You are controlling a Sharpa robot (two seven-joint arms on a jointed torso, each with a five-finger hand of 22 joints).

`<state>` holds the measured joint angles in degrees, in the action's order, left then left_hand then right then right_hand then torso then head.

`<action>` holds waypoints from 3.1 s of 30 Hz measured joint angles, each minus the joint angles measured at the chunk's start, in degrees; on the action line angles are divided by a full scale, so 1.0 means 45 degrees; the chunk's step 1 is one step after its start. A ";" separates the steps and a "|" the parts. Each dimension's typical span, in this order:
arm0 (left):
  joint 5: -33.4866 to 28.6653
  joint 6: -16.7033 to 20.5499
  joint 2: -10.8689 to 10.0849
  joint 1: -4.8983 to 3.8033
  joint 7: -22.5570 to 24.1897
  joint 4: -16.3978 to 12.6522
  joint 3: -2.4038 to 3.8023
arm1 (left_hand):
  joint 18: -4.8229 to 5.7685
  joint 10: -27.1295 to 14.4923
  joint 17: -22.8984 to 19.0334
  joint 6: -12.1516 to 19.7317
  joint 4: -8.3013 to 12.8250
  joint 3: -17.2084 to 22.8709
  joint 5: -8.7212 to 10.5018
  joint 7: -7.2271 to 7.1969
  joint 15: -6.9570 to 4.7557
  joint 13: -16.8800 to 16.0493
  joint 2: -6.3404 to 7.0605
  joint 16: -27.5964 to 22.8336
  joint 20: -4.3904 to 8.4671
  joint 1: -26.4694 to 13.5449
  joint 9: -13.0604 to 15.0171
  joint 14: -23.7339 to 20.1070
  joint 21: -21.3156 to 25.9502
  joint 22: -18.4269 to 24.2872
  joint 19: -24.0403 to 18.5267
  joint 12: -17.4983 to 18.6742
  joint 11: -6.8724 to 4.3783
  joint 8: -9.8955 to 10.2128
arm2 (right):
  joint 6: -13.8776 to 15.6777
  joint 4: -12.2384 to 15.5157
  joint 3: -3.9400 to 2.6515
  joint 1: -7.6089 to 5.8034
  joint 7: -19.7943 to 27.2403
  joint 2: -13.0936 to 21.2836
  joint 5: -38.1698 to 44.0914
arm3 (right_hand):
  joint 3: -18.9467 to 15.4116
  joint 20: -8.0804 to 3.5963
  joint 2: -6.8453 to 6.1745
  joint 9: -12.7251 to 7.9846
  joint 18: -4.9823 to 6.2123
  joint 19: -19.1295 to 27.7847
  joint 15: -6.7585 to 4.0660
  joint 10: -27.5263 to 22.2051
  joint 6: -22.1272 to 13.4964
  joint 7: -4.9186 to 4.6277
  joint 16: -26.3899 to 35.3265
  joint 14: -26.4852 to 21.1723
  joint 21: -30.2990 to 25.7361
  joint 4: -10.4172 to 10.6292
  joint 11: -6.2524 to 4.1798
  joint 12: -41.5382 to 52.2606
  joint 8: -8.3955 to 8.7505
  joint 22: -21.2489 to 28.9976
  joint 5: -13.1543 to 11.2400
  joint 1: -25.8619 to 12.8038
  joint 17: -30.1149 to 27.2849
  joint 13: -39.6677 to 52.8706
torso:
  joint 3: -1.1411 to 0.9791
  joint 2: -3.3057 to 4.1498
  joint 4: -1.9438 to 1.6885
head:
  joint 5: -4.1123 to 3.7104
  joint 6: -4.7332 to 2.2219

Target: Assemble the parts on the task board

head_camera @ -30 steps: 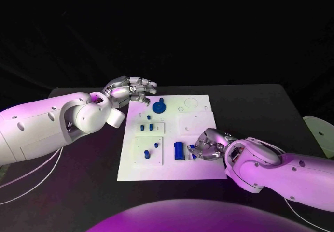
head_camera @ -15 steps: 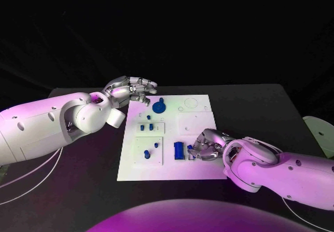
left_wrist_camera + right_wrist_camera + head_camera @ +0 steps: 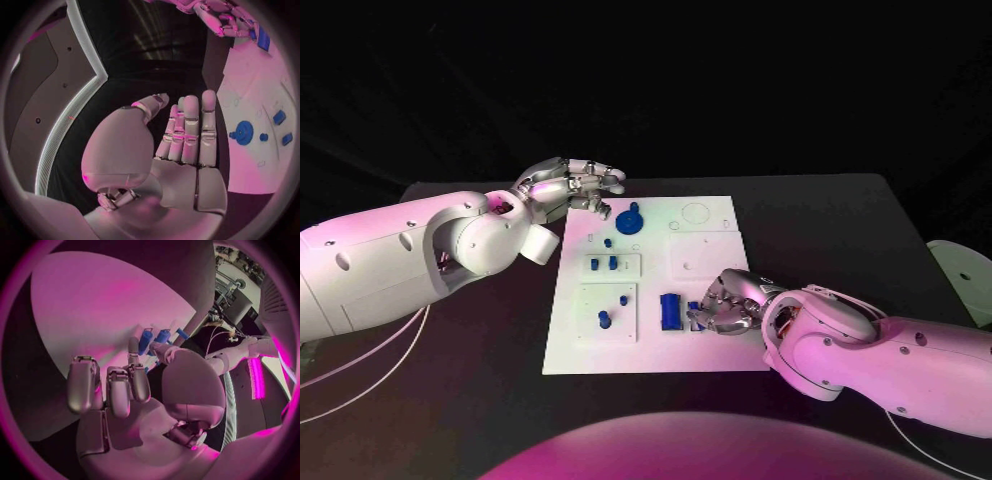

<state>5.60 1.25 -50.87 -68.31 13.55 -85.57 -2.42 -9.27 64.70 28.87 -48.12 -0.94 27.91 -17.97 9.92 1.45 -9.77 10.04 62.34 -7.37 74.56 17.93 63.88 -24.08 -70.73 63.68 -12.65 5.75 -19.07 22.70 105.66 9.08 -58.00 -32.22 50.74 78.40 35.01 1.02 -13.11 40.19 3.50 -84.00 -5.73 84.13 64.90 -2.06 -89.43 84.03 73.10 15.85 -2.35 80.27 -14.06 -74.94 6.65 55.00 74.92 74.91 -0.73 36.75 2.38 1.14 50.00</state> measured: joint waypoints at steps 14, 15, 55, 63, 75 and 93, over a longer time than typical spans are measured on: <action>0.0008 0.0000 -0.0003 0.0000 -0.0019 0.0057 0.0000 | 0.0000 0.0000 0.0001 0.0000 0.0000 0.0000 -0.0047 0.0000 0.0000 -0.0011 -0.0053 0.0000 0.0000 -0.0053 -0.0002 0.0000 0.0000 0.0000 0.0000 0.0001 0.0000 0.0001 | 0.0047 0.0017 0.0006 0.0011 -0.0022 0.0017 0.0196 | -0.1351 0.0000 0.0382 -0.0089 0.0000 0.0000 0.0000 0.0000 0.0171 0.0081 0.0000 0.0000 0.0000 0.0219 0.0000 0.0051 0.0000 0.0002 -0.0769 -0.1078 -0.0001 -0.0001 | 0.0000 -0.0010 0.0001 | -0.0007 0.0000; 0.0009 0.0000 -0.0002 0.0000 -0.0021 0.0063 0.0000 | 0.0001 0.0000 0.0001 0.0000 0.0000 0.0000 -0.0047 0.0000 0.0000 -0.0011 -0.0051 0.0000 0.0000 -0.0051 -0.0002 0.0000 0.0000 -0.0001 0.0000 0.0001 0.0000 0.0000 | 0.0049 0.0017 0.0005 0.0011 -0.0022 0.0023 0.0222 | -0.1400 0.0000 0.0381 -0.0098 0.0000 0.0000 0.0000 0.0001 0.0172 0.0083 0.0000 0.0000 -0.0001 0.0220 0.0000 0.0051 0.0000 0.0002 -0.0769 -0.1078 -0.0001 -0.0002 | -0.0001 -0.0010 -0.0002 | -0.0011 0.0000; 0.0015 -0.0001 0.0007 0.0003 -0.0052 0.0127 -0.0002 | 0.0000 0.0001 -0.0009 0.0046 0.0000 0.0000 -0.0046 -0.0047 0.0000 -0.0006 -0.0051 0.0000 -0.0001 -0.0051 0.0004 0.0000 0.0048 0.0000 -0.0001 0.0002 -0.0001 0.0003 | -0.0197 0.0562 0.0005 0.0037 0.0109 0.0823 -0.0037 | -0.1968 0.0001 0.0011 -0.0151 -0.0001 0.0000 -0.0001 0.0001 0.0184 0.0095 0.0001 0.0000 -0.0001 0.0094 0.0000 0.0049 0.0099 0.0007 -0.0768 0.0871 -0.0002 0.0006 | 0.0000 0.0021 -0.0021 | 0.0060 0.0000; 0.0015 -0.0001 0.0007 0.0003 -0.0055 0.0119 -0.0002 | 0.0001 0.0001 -0.0009 0.0046 0.0000 0.0000 -0.0046 -0.0047 0.0000 -0.0005 -0.0050 0.0000 -0.0001 -0.0051 0.0004 0.0000 0.0048 0.0000 -0.0001 0.0002 -0.0001 0.0003 | -0.0241 0.0198 0.0005 0.0042 0.0150 0.0551 -0.0055 | -0.1968 0.0001 0.0012 -0.0160 0.0000 0.0000 -0.0001 0.0001 0.0184 0.0095 0.0001 -0.0001 -0.0001 0.0094 0.0000 0.0049 0.0099 0.0007 -0.0768 0.0971 -0.0003 0.0005 | -0.0001 0.0023 -0.0031 | 0.0055 0.0000; 0.0016 -0.0001 0.0003 0.0005 -0.0058 0.0119 -0.0002 | 0.0001 0.0001 -0.0008 0.0046 0.0000 0.0000 -0.0046 -0.0047 0.0000 -0.0005 -0.0051 0.0000 -0.0001 -0.0051 0.0002 0.0000 0.0048 0.0000 -0.0001 0.0002 -0.0001 0.0004 | -0.0205 0.0324 0.0002 0.0037 0.0221 0.0646 -0.0058 | -0.2021 0.0000 0.0012 -0.0191 0.0000 0.0000 -0.0001 0.0001 0.0184 0.0095 0.0001 0.0000 -0.0001 0.0148 0.0000 0.0049 0.0098 -0.0002 -0.0768 0.0971 -0.0003 0.0003 | 0.0005 -0.0004 0.0005 | 0.0096 0.0000; -0.0229 0.1197 0.0625 0.0477 0.1013 0.1036 -0.0030 | 0.0000 -0.0597 -0.1328 0.0340 -0.0570 -0.0642 0.0819 0.0069 0.0523 0.0157 0.0236 -0.2420 -0.0473 -0.0539 -0.0066 -0.2432 0.2323 0.1375 -0.1624 -0.0109 0.0320 -0.0292 | 0.1598 -0.3469 -0.0119 -0.1235 0.6433 -0.0209 -0.4631 | -0.1766 0.0633 0.0208 -0.0437 0.1206 0.2782 0.0818 -0.3459 -0.2079 -0.0933 0.2331 -0.0461 -0.8007 -0.0833 0.0931 -0.7372 0.1144 0.0133 -0.0514 0.3793 -0.1614 -0.2462 | 0.0208 -0.0553 0.0150 | -0.0103 -0.0845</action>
<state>4.57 6.64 -48.06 -66.16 18.11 -80.91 -2.55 -9.26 62.02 22.90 -46.59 -3.50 25.02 -14.29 10.23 3.81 -9.06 11.10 51.45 -9.50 72.13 17.64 52.94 -13.63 -64.54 56.37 -13.14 7.19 -20.38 29.89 90.05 8.54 -63.55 -3.27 49.80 57.56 27.06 3.87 -12.17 38.23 8.93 -71.48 -2.05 68.56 55.54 -6.26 -78.94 81.96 37.07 12.10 1.84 47.10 -8.91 -74.34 4.33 72.06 67.65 63.83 0.20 34.26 3.05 0.68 46.20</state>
